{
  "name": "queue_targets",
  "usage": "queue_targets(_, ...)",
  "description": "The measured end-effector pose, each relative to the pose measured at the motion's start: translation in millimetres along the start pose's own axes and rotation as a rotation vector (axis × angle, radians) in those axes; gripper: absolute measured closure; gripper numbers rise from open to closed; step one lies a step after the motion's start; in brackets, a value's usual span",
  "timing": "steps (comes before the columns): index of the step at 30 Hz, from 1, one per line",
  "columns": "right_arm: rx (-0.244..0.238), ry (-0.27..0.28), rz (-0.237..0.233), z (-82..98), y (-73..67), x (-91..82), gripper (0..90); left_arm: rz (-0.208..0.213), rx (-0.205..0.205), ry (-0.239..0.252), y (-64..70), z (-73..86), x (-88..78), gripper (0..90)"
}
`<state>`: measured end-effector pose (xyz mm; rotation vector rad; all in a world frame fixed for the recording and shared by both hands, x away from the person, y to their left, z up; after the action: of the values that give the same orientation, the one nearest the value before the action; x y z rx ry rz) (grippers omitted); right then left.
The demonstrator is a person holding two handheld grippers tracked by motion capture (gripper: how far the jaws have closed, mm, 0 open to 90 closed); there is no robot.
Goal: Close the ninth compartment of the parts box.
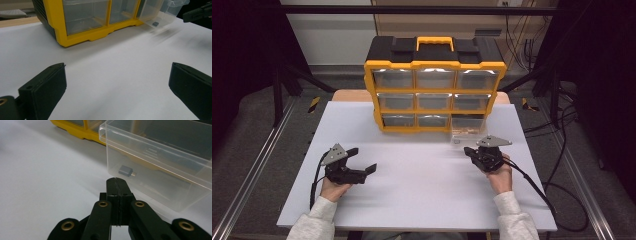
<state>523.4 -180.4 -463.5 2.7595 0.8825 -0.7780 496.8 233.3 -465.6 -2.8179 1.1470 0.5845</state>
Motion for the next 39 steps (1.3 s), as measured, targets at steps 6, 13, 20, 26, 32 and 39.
queue_targets(6,-0.011,-0.006,0.008,0.4,1.7,3.7,90.0,0.000,0.001,-0.003,-0.1,0.5,0.6,0.8)
queue_targets(13,-0.019,-0.004,0.019,-1.6,3.3,6.4,90.0,0.000,0.000,-0.003,-0.3,0.8,0.6,0.8)
queue_targets(20,-0.017,0.003,0.044,-4.7,6.2,10.3,90.0,-0.001,-0.001,-0.005,-1.3,1.2,0.0,0.8)
queue_targets(26,-0.016,0.005,0.066,-5.6,10.2,14.3,90.0,-0.002,0.002,-0.010,-0.8,1.9,0.7,0.8)
queue_targets(32,-0.011,0.010,0.085,-6.2,13.4,16.4,90.0,-0.001,-0.002,-0.009,-1.2,2.3,1.1,0.8)
queue_targets(39,0.002,0.013,0.088,-7.9,16.8,19.0,90.0,0.002,-0.002,-0.011,-1.2,2.6,1.7,0.8)
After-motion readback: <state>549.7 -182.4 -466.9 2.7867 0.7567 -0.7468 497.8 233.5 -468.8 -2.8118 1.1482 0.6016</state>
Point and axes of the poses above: each handheld gripper's, and its own axes: x roughly forward along the jaws, z roughly out of its underside, y roughly to its right, the point moved 4 cm from there along x, roughly forward along the jaws, and after that the axes turned 2 degrees about y, right-handed, at the moved point
